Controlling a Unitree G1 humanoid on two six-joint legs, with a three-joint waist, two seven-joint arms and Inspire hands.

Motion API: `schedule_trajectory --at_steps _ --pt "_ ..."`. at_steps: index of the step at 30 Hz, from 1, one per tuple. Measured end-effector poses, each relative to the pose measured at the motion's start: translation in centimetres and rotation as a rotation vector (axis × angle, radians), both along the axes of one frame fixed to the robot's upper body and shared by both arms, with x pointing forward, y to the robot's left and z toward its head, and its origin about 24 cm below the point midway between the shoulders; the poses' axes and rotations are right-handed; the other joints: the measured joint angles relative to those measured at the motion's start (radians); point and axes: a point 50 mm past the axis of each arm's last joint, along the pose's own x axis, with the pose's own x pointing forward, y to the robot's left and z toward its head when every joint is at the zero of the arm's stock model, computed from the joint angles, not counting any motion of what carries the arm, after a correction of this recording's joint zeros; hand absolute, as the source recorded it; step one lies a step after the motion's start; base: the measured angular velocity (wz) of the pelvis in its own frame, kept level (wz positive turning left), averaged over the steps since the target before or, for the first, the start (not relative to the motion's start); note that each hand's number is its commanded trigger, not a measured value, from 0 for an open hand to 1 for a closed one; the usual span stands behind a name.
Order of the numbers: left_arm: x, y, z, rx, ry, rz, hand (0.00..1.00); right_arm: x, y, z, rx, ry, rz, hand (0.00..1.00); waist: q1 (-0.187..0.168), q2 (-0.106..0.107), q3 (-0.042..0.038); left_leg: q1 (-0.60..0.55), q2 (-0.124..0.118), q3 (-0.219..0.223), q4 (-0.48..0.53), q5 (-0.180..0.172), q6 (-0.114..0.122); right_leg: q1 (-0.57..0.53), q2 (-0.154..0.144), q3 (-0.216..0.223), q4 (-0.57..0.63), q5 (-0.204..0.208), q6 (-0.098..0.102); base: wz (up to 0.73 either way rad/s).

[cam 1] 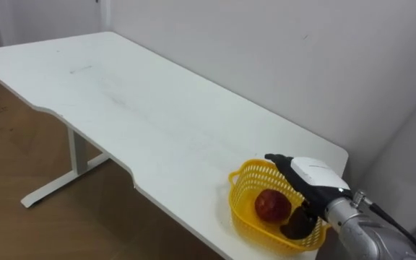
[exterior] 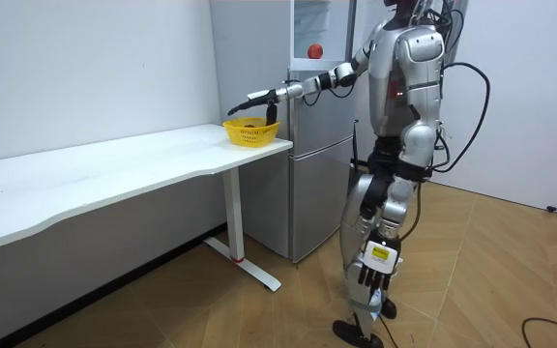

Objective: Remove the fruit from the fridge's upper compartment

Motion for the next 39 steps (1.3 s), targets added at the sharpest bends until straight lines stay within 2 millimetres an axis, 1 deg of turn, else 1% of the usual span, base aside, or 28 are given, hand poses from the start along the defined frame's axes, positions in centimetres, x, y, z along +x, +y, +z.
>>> schedule_trajectory --at_steps 9,12,15,16,17,18,20,21,23,24,25,26,27,28,29,30,32,33,34,35,36,37,38,39 --pt "-0.2 0.0 0.0 0.0 0.005 0.001 0.0 0.0 0.1 0.1 0.002 -0.004 0.003 0.0 -0.004 -0.001 -0.0003 0.021 0.001 0.009 -0.003 0.0 0.0 0.016 -0.001 0.007 0.0 0.0 0.0 -0.01" --pt "-0.2 0.0 0.0 -0.003 0.006 0.001 0.0 0.0 0.2 0.3 0.021 -0.01 0.006 0.0 -0.01 -0.002 -0.0017 0.023 0.002 0.01 -0.002 0.0 0.0 0.019 -0.001 0.007 0.0 0.0 0.0 0.0" --pt "-0.9 0.0 -0.1 -0.003 0.022 0.006 0.0 0.0 1.2 1.7 0.062 -0.063 0.047 0.0 -0.026 0.003 -0.0011 0.026 0.002 0.016 -0.004 0.0 0.0 0.018 0.0 0.011 0.002 0.0 0.0 -0.06" --pt "-1.3 0.0 -0.2 -0.004 0.03 0.008 0.0 -0.1 1.5 2.3 0.073 -0.088 0.067 0.0 -0.031 0.01 0.0023 0.033 0.003 0.024 -0.006 0.0 0.001 0.02 0.001 0.016 0.002 0.0 0.0 -0.14" --pt "-1.8 0.0 -0.2 -0.004 0.041 0.012 0.0 -0.1 1.8 2.9 0.084 -0.111 0.081 0.0 -0.035 0.016 0.0032 0.039 0.003 0.028 -0.008 0.0 0.001 0.024 0.005 0.02 0.002 0.0 0.0 -0.14" --pt "-2.0 0.0 -0.2 -0.004 0.045 0.013 0.0 -0.1 2.0 3.3 0.09 -0.126 0.087 0.0 -0.036 0.019 0.0033 0.04 0.003 0.029 -0.008 -0.001 0.001 0.025 0.005 0.022 0.002 0.0 0.0 -0.07" --pt "-2.6 0.0 -0.3 -0.003 0.057 0.019 0.0 -0.3 2.3 4.8 0.137 -0.188 0.11 0.0 -0.06 0.031 0.0032 0.045 0.003 0.032 -0.007 -0.001 0.002 0.031 0.005 0.027 0.001 0.001 0.001 0.0" --pt "-2.7 0.0 -0.3 -0.003 0.058 0.02 0.0 -0.3 2.5 5.1 0.149 -0.2 0.116 0.0 -0.064 0.035 0.002 0.047 0.004 0.033 -0.007 -0.002 0.003 0.032 0.005 0.03 0.001 0.001 0.001 -0.05" --pt "-2.8 -0.1 -0.3 -0.008 0.053 0.023 0.0 -0.7 3.0 6.7 0.184 -0.263 0.155 0.0 -0.082 0.054 -0.0054 0.057 0.008 0.049 -0.011 -0.003 0.005 0.035 0.006 0.041 0.001 0.001 0.001 -0.14" --pt "-2.9 -0.1 -0.3 -0.009 0.053 0.028 0.0 -0.8 3.1 7.1 0.19 -0.281 0.164 0.0 -0.086 0.063 -0.0059 0.059 0.008 0.053 -0.012 -0.003 0.005 0.035 0.006 0.042 0.001 0.001 0.002 -0.16" --pt "-3.2 -0.1 -0.3 -0.013 0.052 0.048 0.0 -1.1 3.0 7.8 0.208 -0.316 0.174 0.0 -0.093 0.075 -0.011 0.065 0.009 0.056 -0.013 -0.003 0.005 0.038 0.005 0.051 0.0 0.003 0.002 -0.17" --pt "-3.2 -0.2 -0.3 -0.016 0.042 0.058 0.0 -1.5 2.9 8.3 0.223 -0.346 0.176 0.0 -0.099 0.089 -0.0129 0.079 0.01 0.065 -0.022 -0.003 0.005 0.044 0.001 0.059 0.0 0.003 0.002 -0.17" --pt "-3.2 -0.2 -0.3 -0.017 0.039 0.066 0.0 -1.6 2.9 8.5 0.226 -0.357 0.18 0.0 -0.103 0.096 -0.0123 0.089 0.011 0.072 -0.025 -0.003 0.005 0.049 0.001 0.065 0.001 0.003 0.002 -0.24" --pt "-3.2 -0.3 -0.3 -0.02 0.036 0.069 0.0 -1.9 2.9 8.7 0.242 -0.372 0.184 0.0 -0.115 0.111 -0.022 0.097 0.014 0.082 -0.029 -0.003 0.006 0.051 0.002 0.071 0.0 0.003 0.002 -0.25" --pt "-3.2 -0.5 -0.4 -0.022 0.037 0.07 0.0 -2.2 2.9 9.1 0.261 -0.391 0.189 0.0 -0.131 0.126 -0.0221 0.109 0.015 0.089 -0.038 -0.003 0.006 0.056 0.002 0.082 0.0 0.003 0.002 -0.26" --pt "-3.3 -0.5 -0.4 -0.023 0.038 0.07 0.0 -2.4 2.9 9.3 0.267 -0.401 0.192 0.0 -0.135 0.131 -0.0241 0.115 0.016 0.096 -0.044 -0.003 0.006 0.057 0.003 0.089 0.001 0.003 0.002 -0.33" --pt "-3.4 -0.7 -0.5 -0.024 0.039 0.075 0.0 -3.3 3.1 10.1 0.292 -0.456 0.21 0.0 -0.148 0.148 -0.0318 0.14 0.023 0.128 -0.063 -0.003 0.005 0.058 0.009 0.124 0.002 0.004 0.001 -0.45" --pt "-3.4 -0.8 -0.5 -0.025 0.037 0.077 0.0 -3.6 3.2 10.3 0.299 -0.473 0.216 0.0 -0.154 0.151 -0.0336 0.147 0.025 0.136 -0.068 -0.003 0.005 0.06 0.01 0.128 0.002 0.004 0.001 -0.38" --pt "-3.6 -1.1 -0.6 -0.03 0.041 0.081 0.0 -4.1 3.5 10.8 0.309 -0.5 0.232 0.0 -0.167 0.156 -0.0342 0.164 0.026 0.148 -0.077 -0.002 0.005 0.066 0.011 0.141 0.003 0.004 0.001 -0.37" --pt "-3.5 -1.4 -0.7 -0.031 0.038 0.083 0.0 -4.5 3.6 11.3 0.323 -0.527 0.244 0.0 -0.171 0.157 -0.0341 0.174 0.028 0.164 -0.078 -0.002 0.005 0.068 0.013 0.156 0.003 0.004 0.001 -0.36" --pt "-3.4 -1.4 -0.7 -0.032 0.033 0.082 0.0 -4.6 3.6 11.6 0.333 -0.54 0.247 0.0 -0.174 0.156 -0.0339 0.178 0.029 0.168 -0.079 -0.002 0.005 0.069 0.015 0.165 0.004 0.004 0.001 -0.29" --pt "-3.1 -1.5 -0.7 -0.033 0.024 0.078 0.0 -5.2 3.7 12.3 0.378 -0.565 0.262 0.0 -0.189 0.154 -0.035 0.18 0.03 0.171 -0.082 -0.002 0.005 0.069 0.019 0.175 0.003 0.004 0.001 -0.17" --pt "-2.9 -1.5 -0.7 -0.031 0.016 0.077 0.0 -5.9 3.8 12.9 0.43 -0.592 0.285 0.0 -0.201 0.154 -0.0332 0.188 0.032 0.182 -0.089 -0.002 0.005 0.07 0.023 0.183 0.002 0.005 0.0 -0.19" --pt "-3.0 -1.5 -0.7 -0.03 0.015 0.077 0.0 -6.3 3.9 13.2 0.456 -0.604 0.296 0.0 -0.204 0.156 -0.0319 0.194 0.033 0.191 -0.092 -0.002 0.005 0.071 0.025 0.193 0.001 0.006 -0.001 -0.3"
